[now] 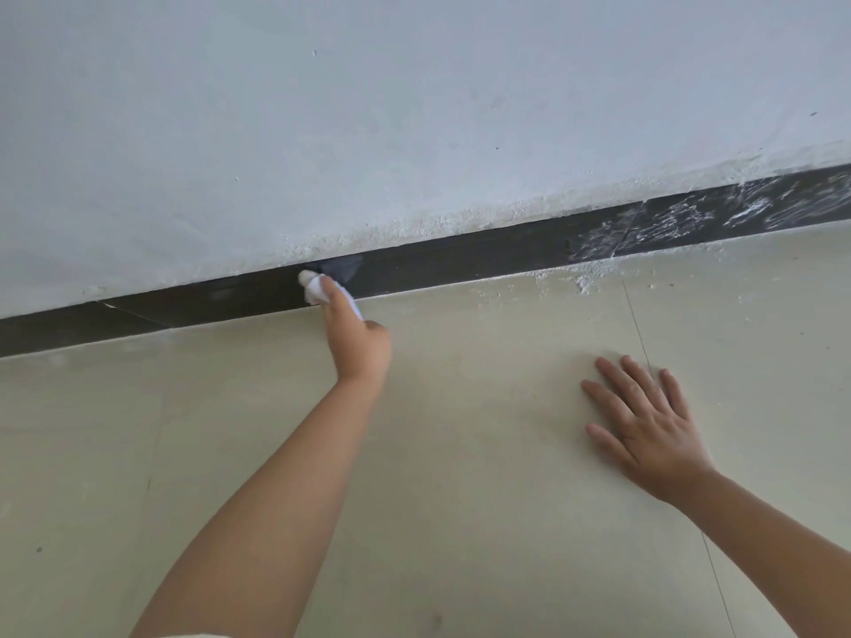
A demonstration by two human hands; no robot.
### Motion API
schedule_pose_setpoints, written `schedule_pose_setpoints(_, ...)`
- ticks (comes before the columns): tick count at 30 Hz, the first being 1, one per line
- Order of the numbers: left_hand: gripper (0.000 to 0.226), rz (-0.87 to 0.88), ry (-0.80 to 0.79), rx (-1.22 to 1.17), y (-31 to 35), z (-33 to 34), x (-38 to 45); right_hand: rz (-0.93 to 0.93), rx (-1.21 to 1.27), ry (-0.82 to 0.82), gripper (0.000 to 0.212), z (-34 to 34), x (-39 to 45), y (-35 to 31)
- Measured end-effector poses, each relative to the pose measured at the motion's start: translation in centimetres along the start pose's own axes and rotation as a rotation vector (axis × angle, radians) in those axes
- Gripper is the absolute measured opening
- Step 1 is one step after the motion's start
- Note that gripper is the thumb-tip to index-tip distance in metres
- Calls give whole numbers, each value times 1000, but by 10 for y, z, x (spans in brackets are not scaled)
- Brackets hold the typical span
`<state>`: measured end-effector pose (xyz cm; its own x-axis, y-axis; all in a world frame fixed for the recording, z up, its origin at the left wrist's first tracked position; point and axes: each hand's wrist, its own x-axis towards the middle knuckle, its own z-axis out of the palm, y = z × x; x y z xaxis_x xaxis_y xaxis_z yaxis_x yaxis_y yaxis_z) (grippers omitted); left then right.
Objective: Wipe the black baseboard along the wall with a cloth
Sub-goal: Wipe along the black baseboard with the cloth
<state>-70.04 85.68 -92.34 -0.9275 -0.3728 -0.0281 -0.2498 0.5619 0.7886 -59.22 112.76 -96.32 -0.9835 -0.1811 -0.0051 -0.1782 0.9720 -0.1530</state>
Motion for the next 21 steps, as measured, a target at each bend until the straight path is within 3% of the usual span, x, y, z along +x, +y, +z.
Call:
schedule_pose_setpoints(4, 73, 154, -355, 98, 15, 32, -30, -4, -8, -6, 81, 1, 0, 0)
schedule_pose_setpoints(6, 74, 99, -396, 116, 20, 43, -41, -3, -5, -12, 81, 1, 0, 0)
schedule_pose_setpoints(10, 71, 3, -216, 169, 12, 31, -40, 0, 1, -8, 82, 0, 0, -2)
schedule_pose_setpoints(13, 66, -32, 27, 211, -13, -3, -17, 5, 0, -15, 83, 0, 0, -2)
schedule_pose_setpoints(16, 35, -6, 256, 394, -44, -40, 14, 14, -4, -33, 83, 0, 1, -3)
schedule_pose_setpoints(19, 46, -61, 262, 374, -60, -60, 30, 22, -8, -41, 82, 1, 1, -3)
schedule_pose_setpoints(21, 54, -161, 154, 267, -55, -55, 35, 23, -8, -55, 82, 2, 1, -3)
